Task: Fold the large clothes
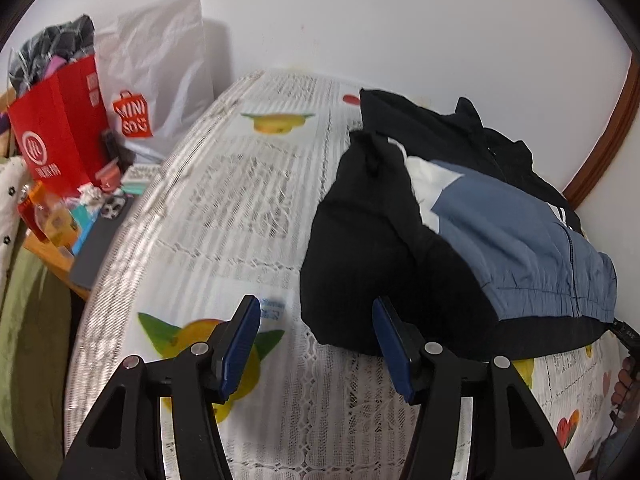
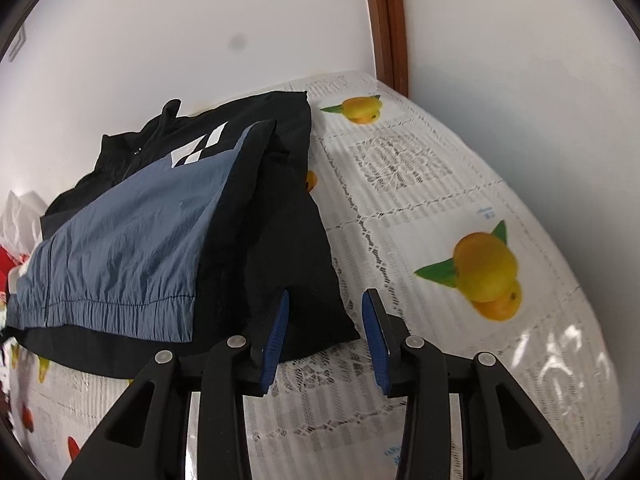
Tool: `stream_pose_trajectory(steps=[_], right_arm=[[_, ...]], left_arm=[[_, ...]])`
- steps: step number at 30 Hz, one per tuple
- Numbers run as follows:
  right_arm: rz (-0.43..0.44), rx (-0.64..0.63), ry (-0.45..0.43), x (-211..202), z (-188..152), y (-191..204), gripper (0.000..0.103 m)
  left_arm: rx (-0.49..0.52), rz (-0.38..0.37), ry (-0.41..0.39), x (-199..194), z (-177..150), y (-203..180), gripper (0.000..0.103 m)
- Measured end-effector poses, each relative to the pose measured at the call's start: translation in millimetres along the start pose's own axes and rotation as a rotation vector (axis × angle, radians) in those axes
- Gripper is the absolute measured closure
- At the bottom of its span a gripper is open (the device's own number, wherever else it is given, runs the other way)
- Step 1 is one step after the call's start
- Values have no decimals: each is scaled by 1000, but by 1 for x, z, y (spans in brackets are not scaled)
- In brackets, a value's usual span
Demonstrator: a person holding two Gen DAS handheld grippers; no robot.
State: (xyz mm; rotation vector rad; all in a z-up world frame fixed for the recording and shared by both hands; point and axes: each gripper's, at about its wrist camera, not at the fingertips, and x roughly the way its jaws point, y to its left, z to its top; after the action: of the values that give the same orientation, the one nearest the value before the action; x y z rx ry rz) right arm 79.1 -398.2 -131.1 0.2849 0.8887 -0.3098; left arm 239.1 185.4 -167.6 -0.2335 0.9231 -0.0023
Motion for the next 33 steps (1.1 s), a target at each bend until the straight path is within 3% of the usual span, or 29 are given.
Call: stream_pose_trajectory(steps=[5,6,7,9,10,11,13,15,33], right_arm=[[2,-25,23,12,1,6,65],[-6,-39,25,12,2,8,65],[-14,-51,29,13,2,10,65],[-32,-71,38,15,4,12,65],[-37,-76,41,16,5,13,68],[-33,-80,46,16,7,14,79],[-12,-85,56,15,7,15,90],[-36,-111,46,10,7,20,95],[8,-176,34,-53,-44,10,96]], left_arm=[[-11,-45,5,12,-1,-4,48],[-5,-40,-2,13,-1,-6,50],[4,-38,-9,14,-1,-9,61],[6,-49,-4,15,0,-12,72],[1,-42,-2,14,0,-13,79],[0,-48,2,14,0,-13,82],[-3,-58,-3,9,-1,-12,90],[8,-56,-11,2,-5,-12,93],[42,-36,21,-56,-74,6,94]])
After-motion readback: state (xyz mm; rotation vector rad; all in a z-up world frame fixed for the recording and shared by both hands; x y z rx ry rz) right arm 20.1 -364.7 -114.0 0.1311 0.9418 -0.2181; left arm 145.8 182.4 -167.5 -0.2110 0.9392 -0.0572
